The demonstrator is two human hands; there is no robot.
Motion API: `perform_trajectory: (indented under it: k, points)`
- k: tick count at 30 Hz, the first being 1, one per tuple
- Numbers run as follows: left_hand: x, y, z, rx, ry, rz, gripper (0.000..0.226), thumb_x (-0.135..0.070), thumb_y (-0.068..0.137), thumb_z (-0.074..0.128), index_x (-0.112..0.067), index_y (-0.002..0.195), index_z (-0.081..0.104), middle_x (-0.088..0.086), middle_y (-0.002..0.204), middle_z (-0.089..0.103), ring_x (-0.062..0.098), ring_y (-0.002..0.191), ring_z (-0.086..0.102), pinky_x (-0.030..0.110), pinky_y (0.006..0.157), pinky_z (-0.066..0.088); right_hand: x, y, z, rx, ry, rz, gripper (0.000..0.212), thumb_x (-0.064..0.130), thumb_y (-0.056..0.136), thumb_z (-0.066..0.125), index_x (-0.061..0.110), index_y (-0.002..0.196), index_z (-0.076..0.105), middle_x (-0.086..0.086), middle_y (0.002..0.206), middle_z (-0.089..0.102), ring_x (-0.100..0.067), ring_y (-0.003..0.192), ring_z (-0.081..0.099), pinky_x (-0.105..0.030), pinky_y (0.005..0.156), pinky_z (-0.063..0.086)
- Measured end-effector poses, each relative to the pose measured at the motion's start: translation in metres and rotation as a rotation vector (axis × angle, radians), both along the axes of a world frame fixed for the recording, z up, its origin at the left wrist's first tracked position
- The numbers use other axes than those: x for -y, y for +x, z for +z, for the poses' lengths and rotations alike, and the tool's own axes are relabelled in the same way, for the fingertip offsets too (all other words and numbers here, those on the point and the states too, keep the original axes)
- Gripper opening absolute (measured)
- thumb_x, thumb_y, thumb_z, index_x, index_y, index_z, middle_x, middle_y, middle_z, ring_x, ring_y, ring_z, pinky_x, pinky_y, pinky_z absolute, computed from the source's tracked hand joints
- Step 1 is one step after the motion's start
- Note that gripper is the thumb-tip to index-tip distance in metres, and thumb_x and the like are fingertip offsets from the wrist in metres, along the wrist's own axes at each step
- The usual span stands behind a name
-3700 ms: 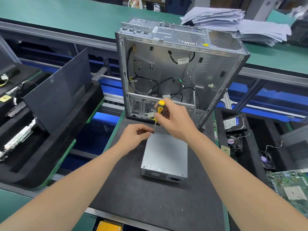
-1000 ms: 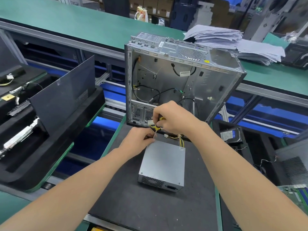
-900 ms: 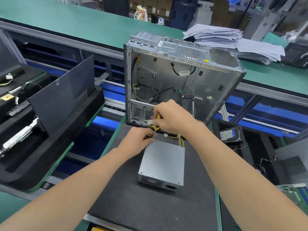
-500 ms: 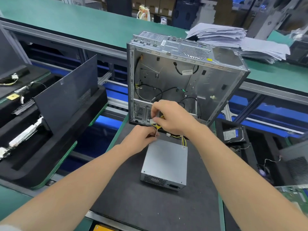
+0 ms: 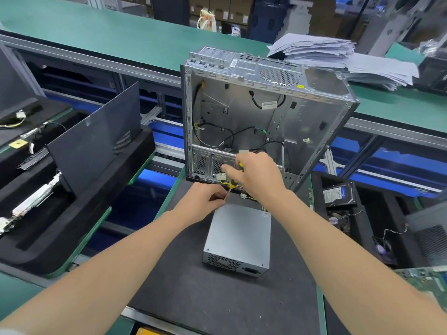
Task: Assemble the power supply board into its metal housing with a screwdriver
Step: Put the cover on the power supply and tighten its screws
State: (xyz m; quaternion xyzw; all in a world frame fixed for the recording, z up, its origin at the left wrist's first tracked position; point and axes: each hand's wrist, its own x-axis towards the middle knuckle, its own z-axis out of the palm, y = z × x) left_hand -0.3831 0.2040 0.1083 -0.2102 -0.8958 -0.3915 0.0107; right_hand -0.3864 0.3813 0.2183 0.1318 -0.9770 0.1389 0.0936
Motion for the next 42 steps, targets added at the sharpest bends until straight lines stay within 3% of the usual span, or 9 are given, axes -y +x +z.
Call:
perform_trajectory:
  k: [6,10,14,19,22,26,33,38,42]
  points:
    - [0.001,-0.002,0.006,-0.071,-0.056,-0.061,0.012,-0.014,0.088,0.077,-0.021,0.097,0.076,-0.031,0.075,0.061,-0.017,0.081,0.059,0.003,0.072,0.039,-0.019,-0.004,0.021,0.213,-0.005,0.466,0.007,0.02,0.094,0.073,0.023,0.1,0.072,0.013,0.099,0.071,-0.012,0.095,0.064,-0.038,0.087,0.053]
    - [0.001,0.001,0.002,-0.023,0.009,-0.014,0.015,-0.015,0.088,0.077,-0.024,0.101,0.077,-0.03,0.078,0.066,-0.013,0.084,0.063,0.002,0.074,0.042,-0.021,-0.005,0.014,0.224,-0.117,0.303,0.01,0.028,0.091,0.078,0.025,0.091,0.068,0.01,0.086,0.069,-0.011,0.079,0.065,-0.039,0.074,0.055]
    - [0.0,0.002,0.002,0.077,0.053,0.035,0.022,-0.016,0.088,0.077,-0.03,0.104,0.078,-0.026,0.084,0.071,-0.012,0.087,0.065,0.0,0.077,0.044,-0.01,-0.003,0.001,0.132,-0.147,0.104,0.035,0.05,0.096,0.07,0.02,0.086,0.055,0.005,0.069,0.064,-0.006,0.062,0.058,-0.028,0.05,0.039]
    - [0.005,0.003,0.001,0.336,0.199,0.07,0.034,-0.009,0.089,0.072,-0.029,0.117,0.074,-0.016,0.099,0.077,-0.001,0.096,0.07,0.014,0.087,0.052,-0.002,0.004,-0.004,0.012,-0.076,0.117,0.044,0.059,0.099,0.058,0.018,0.086,0.058,0.002,0.07,0.065,-0.025,0.071,0.062,-0.037,0.063,0.052]
    - [0.007,0.007,-0.003,0.443,0.327,0.09,0.037,-0.003,0.088,0.07,-0.026,0.118,0.073,-0.011,0.104,0.078,0.004,0.097,0.071,0.019,0.086,0.052,-0.009,-0.002,0.005,0.182,-0.108,0.314,0.009,0.035,0.1,0.061,0.027,0.104,0.059,0.012,0.092,0.066,-0.015,0.083,0.064,-0.04,0.074,0.056]
    - [0.006,0.008,-0.005,0.466,0.399,0.13,0.037,-0.002,0.085,0.072,-0.03,0.11,0.074,-0.012,0.101,0.078,0.004,0.096,0.072,0.023,0.087,0.051,-0.014,-0.004,0.006,0.3,-0.188,0.376,0.017,0.016,0.099,0.066,0.028,0.106,0.057,0.012,0.101,0.07,-0.008,0.088,0.064,-0.032,0.075,0.052]
    - [0.003,0.004,-0.005,0.542,0.416,0.15,0.039,0.003,0.084,0.07,-0.027,0.109,0.074,-0.01,0.099,0.079,0.004,0.095,0.071,0.024,0.087,0.05,0.013,-0.003,-0.002,0.119,-0.096,0.082,0.04,0.048,0.097,0.066,0.016,0.093,0.043,-0.007,0.083,0.057,-0.028,0.074,0.056,-0.036,0.059,0.043]
    - [0.001,0.004,-0.005,0.558,0.426,0.174,0.035,-0.001,0.087,0.072,-0.028,0.108,0.074,-0.013,0.097,0.078,0.0,0.092,0.072,0.02,0.082,0.05,0.014,-0.001,-0.003,0.001,-0.022,0.044,0.038,0.055,0.098,0.06,0.019,0.085,0.053,0.003,0.071,0.055,-0.028,0.075,0.058,-0.036,0.062,0.046]
    - [0.0,0.006,-0.006,0.513,0.441,0.191,0.026,-0.009,0.086,0.078,-0.026,0.104,0.075,-0.01,0.094,0.079,0.003,0.092,0.073,0.021,0.084,0.053,-0.001,-0.009,0.008,0.308,-0.298,0.389,0.012,0.018,0.098,0.068,0.025,0.105,0.061,0.005,0.1,0.069,-0.016,0.091,0.068,-0.039,0.08,0.057]
